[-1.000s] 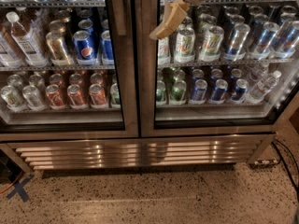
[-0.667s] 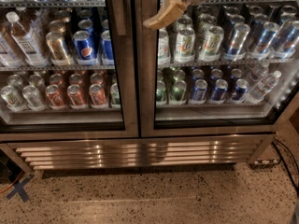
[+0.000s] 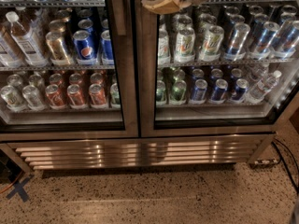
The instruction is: Open right fridge door
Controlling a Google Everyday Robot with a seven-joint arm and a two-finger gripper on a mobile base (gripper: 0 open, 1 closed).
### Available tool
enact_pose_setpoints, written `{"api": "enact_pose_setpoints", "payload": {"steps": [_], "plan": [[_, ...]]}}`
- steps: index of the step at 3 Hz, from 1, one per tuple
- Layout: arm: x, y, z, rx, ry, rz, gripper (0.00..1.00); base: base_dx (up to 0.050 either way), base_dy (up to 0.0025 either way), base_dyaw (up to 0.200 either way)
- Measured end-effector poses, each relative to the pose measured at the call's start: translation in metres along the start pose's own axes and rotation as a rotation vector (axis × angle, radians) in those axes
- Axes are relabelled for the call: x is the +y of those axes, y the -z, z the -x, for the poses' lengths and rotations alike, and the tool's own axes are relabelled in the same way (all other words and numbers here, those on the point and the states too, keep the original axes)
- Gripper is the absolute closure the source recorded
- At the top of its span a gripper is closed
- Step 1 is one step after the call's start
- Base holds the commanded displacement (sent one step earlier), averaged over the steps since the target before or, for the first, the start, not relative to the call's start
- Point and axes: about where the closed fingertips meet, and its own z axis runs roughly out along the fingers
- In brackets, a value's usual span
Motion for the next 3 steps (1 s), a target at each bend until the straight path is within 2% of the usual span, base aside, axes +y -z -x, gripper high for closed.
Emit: {"api": "enact_pose_setpoints", "payload": {"steps": [1,3], "plan": [[-0.0111,0.0002,-0.0101,0.0,0.0,0.0,1.0,0.0,0.0,0.0],[-0.0121,0.0007,-0.0108,0.006,0.006,-0.001,1.0,0.0,0.0,0.0]]}}
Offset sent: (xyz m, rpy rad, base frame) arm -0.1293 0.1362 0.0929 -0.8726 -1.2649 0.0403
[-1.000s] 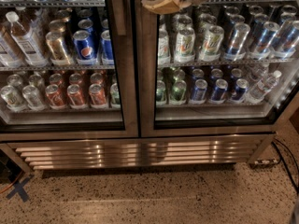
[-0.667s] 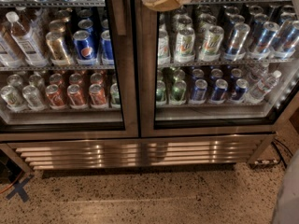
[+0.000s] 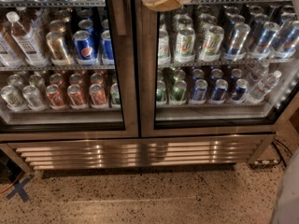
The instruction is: Open right fridge door
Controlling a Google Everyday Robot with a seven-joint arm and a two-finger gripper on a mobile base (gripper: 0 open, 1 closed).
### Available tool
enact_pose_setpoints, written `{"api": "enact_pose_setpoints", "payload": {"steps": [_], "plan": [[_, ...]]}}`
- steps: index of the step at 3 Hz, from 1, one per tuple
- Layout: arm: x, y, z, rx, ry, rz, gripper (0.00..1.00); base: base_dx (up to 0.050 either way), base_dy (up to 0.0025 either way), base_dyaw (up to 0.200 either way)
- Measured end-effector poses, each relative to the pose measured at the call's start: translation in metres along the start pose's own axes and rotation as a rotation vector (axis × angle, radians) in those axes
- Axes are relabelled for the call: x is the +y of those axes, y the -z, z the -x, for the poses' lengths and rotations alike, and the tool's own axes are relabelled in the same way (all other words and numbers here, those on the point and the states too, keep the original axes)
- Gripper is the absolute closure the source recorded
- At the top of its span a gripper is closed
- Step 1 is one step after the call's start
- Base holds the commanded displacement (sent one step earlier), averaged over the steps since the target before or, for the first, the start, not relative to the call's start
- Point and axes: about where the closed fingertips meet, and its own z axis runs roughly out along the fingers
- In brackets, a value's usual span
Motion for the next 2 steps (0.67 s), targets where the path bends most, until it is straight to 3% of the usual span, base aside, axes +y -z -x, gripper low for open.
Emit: {"api": "enact_pose_setpoints", "payload": {"steps": [2], "plan": [[-0.0007,0.0005,-0.0009,0.006,0.008,-0.003,1.0,0.0,0.0,0.0]]}}
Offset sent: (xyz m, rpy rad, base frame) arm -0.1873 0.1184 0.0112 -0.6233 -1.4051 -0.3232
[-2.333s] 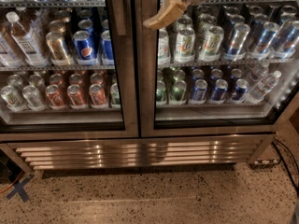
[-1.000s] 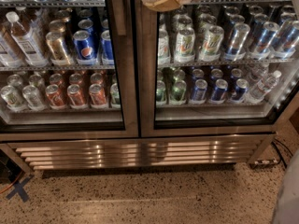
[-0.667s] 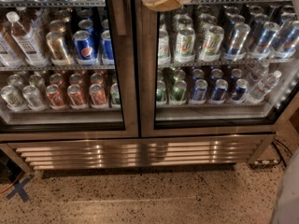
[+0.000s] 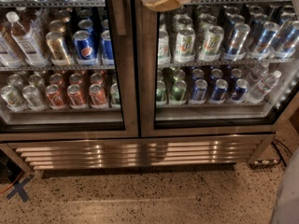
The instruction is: Open right fridge door
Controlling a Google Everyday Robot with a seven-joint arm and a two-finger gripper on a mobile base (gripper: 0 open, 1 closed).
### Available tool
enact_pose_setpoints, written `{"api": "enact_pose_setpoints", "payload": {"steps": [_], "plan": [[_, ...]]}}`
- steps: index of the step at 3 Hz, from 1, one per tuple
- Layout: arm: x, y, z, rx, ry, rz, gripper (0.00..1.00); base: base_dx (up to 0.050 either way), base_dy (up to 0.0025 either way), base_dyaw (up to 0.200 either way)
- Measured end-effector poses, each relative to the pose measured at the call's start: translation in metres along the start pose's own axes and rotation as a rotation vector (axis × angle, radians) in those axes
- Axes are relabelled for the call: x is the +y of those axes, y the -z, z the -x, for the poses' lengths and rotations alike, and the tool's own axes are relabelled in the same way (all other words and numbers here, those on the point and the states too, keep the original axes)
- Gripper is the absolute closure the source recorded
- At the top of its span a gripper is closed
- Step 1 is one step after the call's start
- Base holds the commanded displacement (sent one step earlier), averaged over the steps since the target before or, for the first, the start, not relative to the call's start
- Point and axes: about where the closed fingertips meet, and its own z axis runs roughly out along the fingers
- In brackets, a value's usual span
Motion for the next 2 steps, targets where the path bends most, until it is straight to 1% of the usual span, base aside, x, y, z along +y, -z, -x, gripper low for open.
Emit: {"api": "enact_pose_setpoints", "payload": {"steps": [1,2], "plan": [[-0.0021,0.0006,0.0007,0.025,0.029,-0.01,1.0,0.0,0.0,0.0],[-0.0044,0.0017,-0.0016,0.035,0.046,-0.018,1.0,0.0,0.0,0.0]]}}
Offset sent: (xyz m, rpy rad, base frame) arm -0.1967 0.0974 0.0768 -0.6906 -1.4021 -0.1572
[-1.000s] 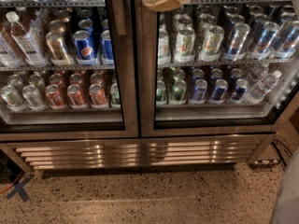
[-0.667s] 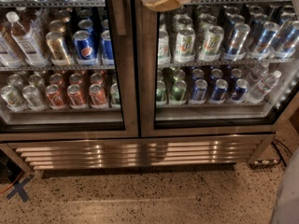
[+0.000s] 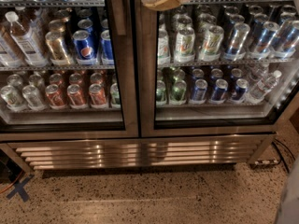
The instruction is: Open right fridge door
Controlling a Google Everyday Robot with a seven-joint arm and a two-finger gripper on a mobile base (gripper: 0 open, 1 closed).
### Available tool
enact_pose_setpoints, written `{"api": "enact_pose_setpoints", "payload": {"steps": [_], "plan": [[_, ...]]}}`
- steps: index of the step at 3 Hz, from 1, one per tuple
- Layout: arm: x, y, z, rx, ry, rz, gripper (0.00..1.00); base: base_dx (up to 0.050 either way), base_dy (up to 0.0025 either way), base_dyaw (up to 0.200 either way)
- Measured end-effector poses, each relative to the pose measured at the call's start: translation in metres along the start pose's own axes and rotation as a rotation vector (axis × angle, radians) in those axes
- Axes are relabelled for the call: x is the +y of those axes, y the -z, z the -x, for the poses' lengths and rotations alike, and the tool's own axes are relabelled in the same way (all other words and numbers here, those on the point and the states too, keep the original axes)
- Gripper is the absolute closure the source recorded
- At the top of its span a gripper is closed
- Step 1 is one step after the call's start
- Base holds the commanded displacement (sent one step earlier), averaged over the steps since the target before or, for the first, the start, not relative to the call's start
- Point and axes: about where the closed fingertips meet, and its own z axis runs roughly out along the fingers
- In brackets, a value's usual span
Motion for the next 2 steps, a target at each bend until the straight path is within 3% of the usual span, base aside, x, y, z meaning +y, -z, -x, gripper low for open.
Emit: {"api": "enact_pose_setpoints", "payload": {"steps": [2], "plan": [[-0.0011,0.0002,-0.0005,0.002,0.011,-0.004,1.0,0.0,0.0,0.0]]}}
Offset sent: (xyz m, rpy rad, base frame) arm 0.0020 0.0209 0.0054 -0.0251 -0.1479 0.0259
